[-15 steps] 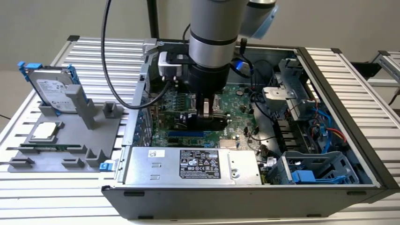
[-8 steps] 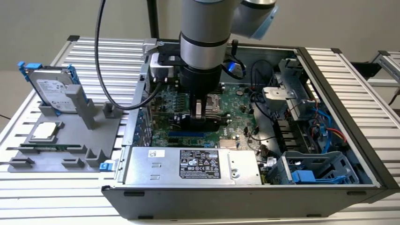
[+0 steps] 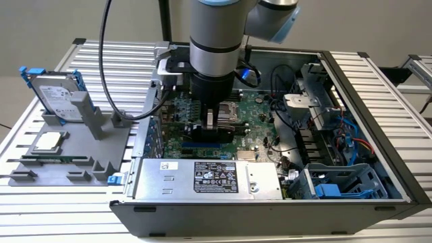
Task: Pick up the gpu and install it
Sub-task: 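Insert the gpu into the slot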
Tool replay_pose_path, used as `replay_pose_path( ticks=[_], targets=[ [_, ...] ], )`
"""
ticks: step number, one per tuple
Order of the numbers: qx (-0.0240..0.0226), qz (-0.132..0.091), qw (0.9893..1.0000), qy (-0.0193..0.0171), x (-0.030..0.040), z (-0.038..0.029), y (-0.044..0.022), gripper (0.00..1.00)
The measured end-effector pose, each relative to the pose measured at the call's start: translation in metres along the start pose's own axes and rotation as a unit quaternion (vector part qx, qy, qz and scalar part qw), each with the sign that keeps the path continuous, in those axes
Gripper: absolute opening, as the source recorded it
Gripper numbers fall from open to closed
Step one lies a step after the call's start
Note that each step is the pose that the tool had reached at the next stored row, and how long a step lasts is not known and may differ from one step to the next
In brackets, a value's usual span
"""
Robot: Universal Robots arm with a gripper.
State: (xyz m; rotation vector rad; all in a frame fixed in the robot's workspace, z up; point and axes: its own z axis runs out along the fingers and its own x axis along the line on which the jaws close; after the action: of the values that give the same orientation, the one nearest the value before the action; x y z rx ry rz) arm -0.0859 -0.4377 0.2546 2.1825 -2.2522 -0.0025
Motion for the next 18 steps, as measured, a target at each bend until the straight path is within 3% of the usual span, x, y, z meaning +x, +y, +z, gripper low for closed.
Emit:
replay_pose_path(
  ticks=[10,18],
  targets=[
    [0.0000,0.000,1.0000,0.0001,0.0000,0.0057,0.0003,0.00],
    [0.0000,0.000,1.0000,0.0000,0.0002,0.0059,0.0011,0.00]
  ],
)
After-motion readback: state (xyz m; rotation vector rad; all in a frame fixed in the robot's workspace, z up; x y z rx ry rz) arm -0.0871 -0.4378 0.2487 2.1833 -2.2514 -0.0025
